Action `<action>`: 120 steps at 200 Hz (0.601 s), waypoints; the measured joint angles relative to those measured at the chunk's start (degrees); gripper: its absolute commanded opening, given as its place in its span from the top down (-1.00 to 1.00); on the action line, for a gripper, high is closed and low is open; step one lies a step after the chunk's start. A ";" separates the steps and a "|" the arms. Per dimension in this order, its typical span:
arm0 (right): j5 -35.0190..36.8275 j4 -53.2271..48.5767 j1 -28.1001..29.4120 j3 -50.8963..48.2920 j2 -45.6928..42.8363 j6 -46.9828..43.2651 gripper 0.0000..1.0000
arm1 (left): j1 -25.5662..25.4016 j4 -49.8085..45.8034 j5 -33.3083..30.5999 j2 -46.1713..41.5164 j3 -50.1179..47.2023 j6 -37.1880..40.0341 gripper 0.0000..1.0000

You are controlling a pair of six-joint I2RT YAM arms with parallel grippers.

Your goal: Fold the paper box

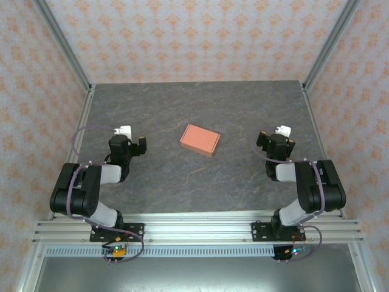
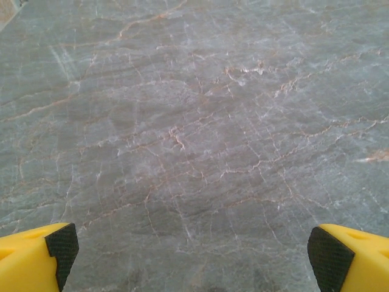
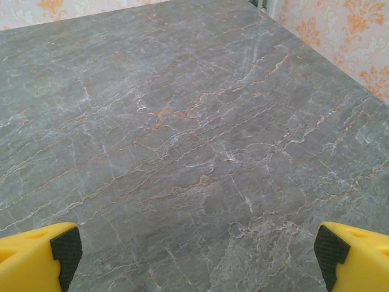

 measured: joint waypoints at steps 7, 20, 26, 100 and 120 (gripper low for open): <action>0.11 0.20 -0.26 0.00 0.00 0.20 -0.99 | 0.00 0.31 -0.02 0.00 0.00 0.00 -1.00; 0.26 0.33 -0.39 0.00 -0.02 0.26 -0.99 | 0.00 0.79 -0.02 0.00 0.00 0.00 -1.00; 0.31 0.37 -0.39 0.00 -0.02 0.42 -0.99 | 0.00 0.96 0.00 0.00 0.00 0.00 -1.00; 0.31 0.87 -0.37 0.00 -0.02 0.42 -0.99 | 0.00 1.46 -0.02 0.00 0.00 0.00 -1.00; 0.31 0.90 -0.35 0.00 -0.02 0.42 -0.99 | 0.00 1.49 -0.02 0.00 0.00 0.00 -1.00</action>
